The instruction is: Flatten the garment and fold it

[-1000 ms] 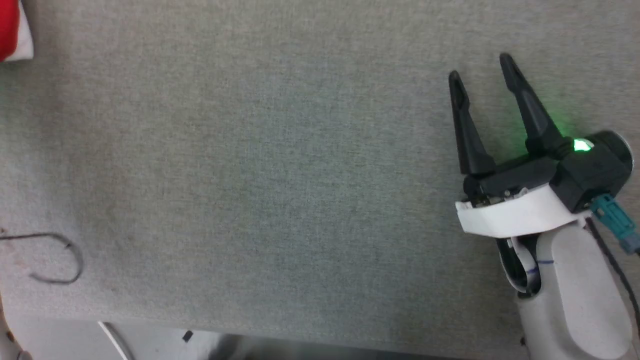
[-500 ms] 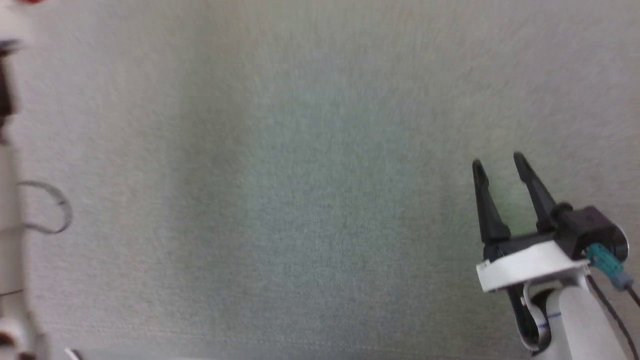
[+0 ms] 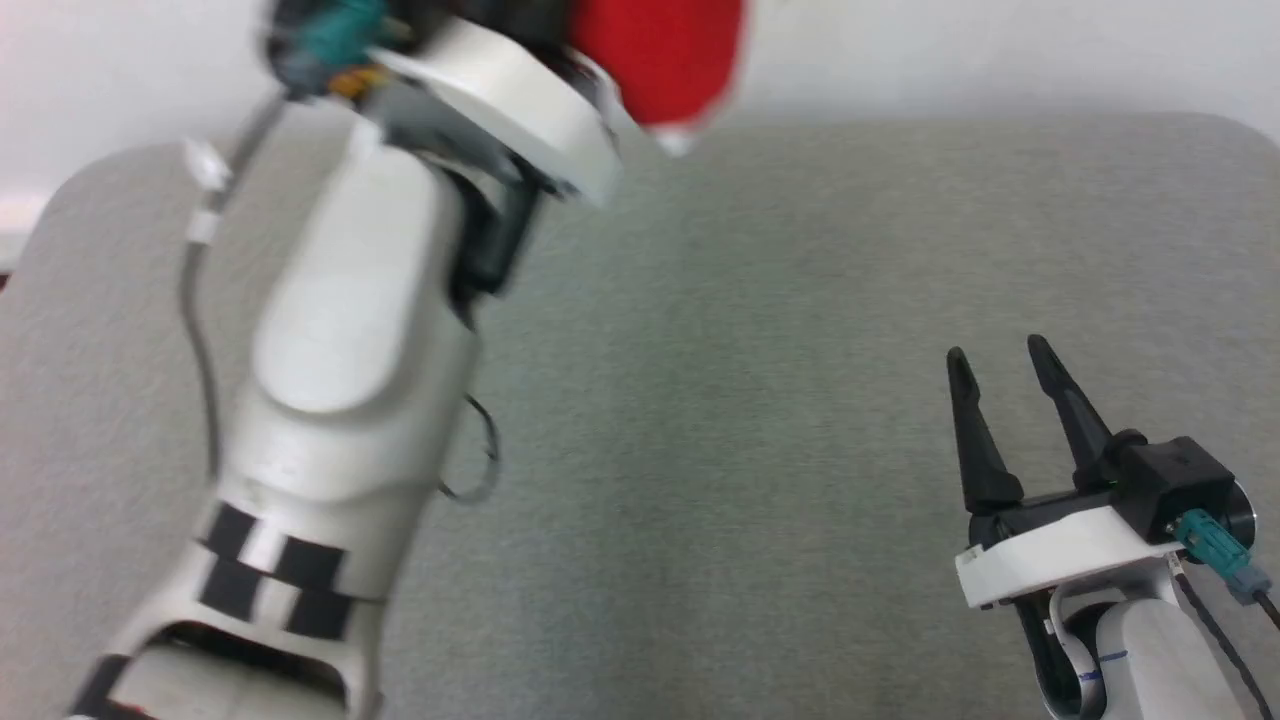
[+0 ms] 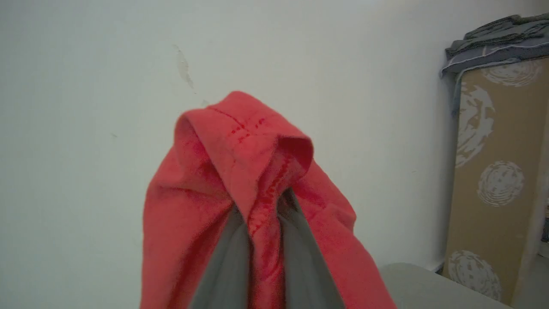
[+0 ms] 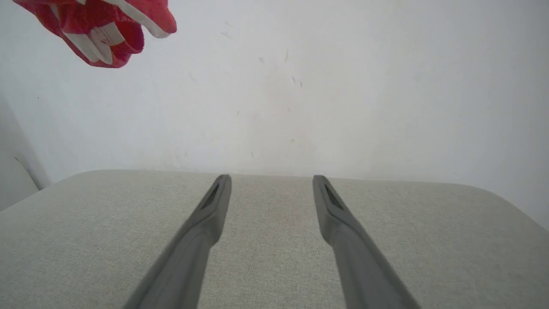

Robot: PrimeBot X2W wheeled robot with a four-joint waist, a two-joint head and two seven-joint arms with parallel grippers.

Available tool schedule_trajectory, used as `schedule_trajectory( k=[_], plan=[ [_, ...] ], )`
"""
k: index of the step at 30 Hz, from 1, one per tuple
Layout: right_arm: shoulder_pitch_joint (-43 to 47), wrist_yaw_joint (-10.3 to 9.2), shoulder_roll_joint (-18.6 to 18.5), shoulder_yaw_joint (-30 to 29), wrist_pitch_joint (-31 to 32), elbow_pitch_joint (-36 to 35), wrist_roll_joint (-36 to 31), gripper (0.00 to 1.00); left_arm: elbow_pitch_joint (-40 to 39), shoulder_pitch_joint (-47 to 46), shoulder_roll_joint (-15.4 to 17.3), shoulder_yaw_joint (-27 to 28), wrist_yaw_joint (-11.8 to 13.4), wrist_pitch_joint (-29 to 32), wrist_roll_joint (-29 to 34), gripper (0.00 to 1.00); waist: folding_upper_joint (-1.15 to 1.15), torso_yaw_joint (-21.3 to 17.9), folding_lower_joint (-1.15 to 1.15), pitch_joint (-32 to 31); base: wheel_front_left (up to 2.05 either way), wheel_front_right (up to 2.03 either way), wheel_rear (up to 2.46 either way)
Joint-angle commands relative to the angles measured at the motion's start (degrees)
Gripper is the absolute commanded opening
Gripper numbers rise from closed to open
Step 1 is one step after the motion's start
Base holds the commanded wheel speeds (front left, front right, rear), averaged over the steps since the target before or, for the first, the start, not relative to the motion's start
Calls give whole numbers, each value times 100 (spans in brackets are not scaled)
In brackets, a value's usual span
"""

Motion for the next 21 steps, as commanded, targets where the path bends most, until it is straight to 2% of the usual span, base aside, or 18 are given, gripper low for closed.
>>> schedule_trajectory(
  k=[1, 4, 10, 13, 17, 19, 20, 21],
  plan=[
    [70, -11, -7, 13, 29, -35, 38, 100, 113, 150, -59, -88, -63, 37, -72, 0, 0, -556, 1, -108, 0, 0, 0],
    [76, -11, -7, 67, 50, -53, 36, 100, 516, 400, -232, -364, -182, 247, -359, 0, 0, -813, 1, -57, 0, 0, 0],
    [85, -11, -7, 155, 54, -54, 69, 100, 1417, 968, -339, -1000, -338, 1241, -1192, 0, 0, -1157, 1, 47, 0, 0, 0],
    [77, -11, -7, 170, 36, -46, 95, 100, 1788, 1225, -343, -1361, -373, 1885, -1655, 0, 0, -1222, 1, 77, 0, 0, 0],
    [64, -11, -7, 180, 39, -33, 95, 100, 2320, 1433, -345, -1860, -386, 2834, -1894, 0, 0, -1211, 1, 111, 0, 0, 0],
    [40, -11, -7, 200, 45, -41, 95, 100, 2483, 1454, -345, -1964, -370, 2985, -1908, 0, 0, -1187, 1, 134, 0, 0, 0],
    [30, -11, -7, 208, 45, -44, 97, 100, 2546, 1461, -345, -1980, -340, 3003, -1919, 6, 0, -1166, 1, 140, 0, 0, 0],
    [25, -11, -7, 212, 46, -46, 95, 100, 2594, 1454, -345, -1992, -297, 2971, -1911, 41, 0, -1136, 1, 143, 0, 0, 0]
  ],
)
